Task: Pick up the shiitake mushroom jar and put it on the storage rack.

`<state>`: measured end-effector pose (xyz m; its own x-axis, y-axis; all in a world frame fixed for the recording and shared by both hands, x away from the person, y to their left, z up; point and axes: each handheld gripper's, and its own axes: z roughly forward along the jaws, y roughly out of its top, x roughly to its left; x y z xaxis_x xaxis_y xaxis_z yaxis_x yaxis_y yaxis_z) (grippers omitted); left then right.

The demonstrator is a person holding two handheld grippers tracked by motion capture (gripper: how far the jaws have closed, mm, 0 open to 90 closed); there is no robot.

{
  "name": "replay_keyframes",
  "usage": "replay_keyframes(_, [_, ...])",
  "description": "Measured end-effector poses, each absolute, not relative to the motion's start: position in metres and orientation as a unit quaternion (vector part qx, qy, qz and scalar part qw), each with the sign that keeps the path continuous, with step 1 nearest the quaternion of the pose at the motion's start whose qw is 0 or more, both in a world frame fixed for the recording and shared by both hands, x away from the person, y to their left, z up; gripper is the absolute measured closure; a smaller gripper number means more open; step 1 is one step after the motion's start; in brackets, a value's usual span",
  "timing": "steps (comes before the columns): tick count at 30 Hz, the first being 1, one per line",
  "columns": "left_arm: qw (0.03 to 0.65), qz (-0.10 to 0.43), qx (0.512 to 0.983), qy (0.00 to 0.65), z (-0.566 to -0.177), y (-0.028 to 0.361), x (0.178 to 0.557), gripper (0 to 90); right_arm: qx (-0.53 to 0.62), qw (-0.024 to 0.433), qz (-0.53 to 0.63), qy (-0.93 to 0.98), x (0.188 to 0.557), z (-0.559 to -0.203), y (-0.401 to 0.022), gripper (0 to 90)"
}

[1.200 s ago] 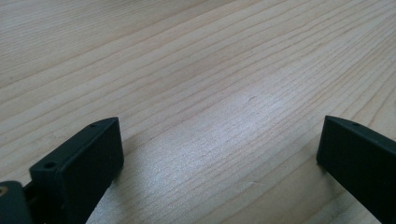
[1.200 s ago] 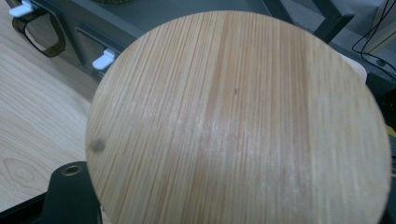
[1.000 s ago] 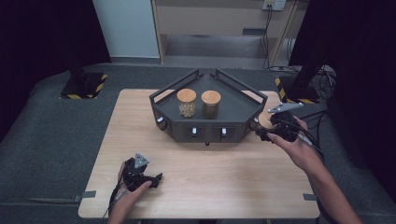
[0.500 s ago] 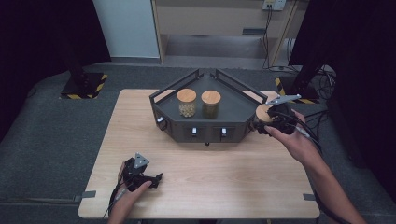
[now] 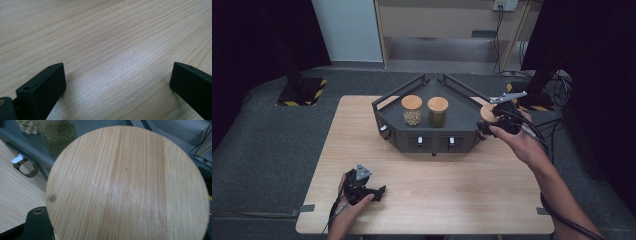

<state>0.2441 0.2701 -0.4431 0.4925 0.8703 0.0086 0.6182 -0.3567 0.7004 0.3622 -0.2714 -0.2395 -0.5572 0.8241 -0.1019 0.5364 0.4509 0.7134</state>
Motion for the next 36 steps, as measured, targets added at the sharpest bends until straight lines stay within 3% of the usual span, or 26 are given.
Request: replay_keyframes(36, [0.325,0.194,0.8,0.465,-0.443,0.27,0.244,0.0,0.428,0.226,0.325,0.813,0.409,-0.237,-0.242,25.8])
